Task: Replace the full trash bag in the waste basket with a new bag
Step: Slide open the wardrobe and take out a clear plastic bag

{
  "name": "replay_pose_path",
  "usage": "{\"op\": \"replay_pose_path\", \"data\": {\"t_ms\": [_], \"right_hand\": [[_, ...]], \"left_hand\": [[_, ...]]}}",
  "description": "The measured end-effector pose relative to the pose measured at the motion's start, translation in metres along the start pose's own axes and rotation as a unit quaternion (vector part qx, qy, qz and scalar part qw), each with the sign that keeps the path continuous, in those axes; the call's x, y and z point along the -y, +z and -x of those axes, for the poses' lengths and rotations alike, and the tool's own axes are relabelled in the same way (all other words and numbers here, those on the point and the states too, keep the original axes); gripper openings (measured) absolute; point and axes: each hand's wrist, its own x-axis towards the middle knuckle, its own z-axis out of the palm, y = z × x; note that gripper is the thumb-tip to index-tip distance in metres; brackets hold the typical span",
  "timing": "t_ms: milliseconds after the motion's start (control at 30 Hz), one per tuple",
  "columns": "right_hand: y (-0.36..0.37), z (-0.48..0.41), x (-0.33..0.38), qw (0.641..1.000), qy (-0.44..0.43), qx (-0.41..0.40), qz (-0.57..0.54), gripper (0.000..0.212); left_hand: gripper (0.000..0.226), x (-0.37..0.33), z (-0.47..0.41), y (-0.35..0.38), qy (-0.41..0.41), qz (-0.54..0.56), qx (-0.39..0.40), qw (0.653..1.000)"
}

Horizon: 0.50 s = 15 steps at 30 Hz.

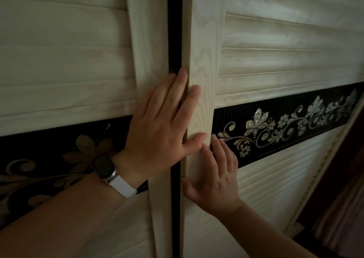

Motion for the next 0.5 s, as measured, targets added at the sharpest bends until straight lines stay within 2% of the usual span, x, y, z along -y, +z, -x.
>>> {"op": "replay_pose_path", "data": {"t_ms": [133,267,500], "right_hand": [[-0.006,-0.001,-0.031,1.0,0.0,0.0,0.007,0.076],[-0.015,-0.002,-0.06,1.0,0.008,0.018,0.006,0.077],[-0.033,-0.003,-0.114,0.998,0.008,0.067,0.012,0.079]], "left_hand": [[0.074,-0.024,-0.016,0.012,-0.009,-0.001,0.03,1.0],[0.074,-0.044,-0.03,0.036,-0.009,0.071,0.05,0.996],[0.076,-0.079,-0.046,0.093,-0.03,0.149,0.003,0.988]]}}
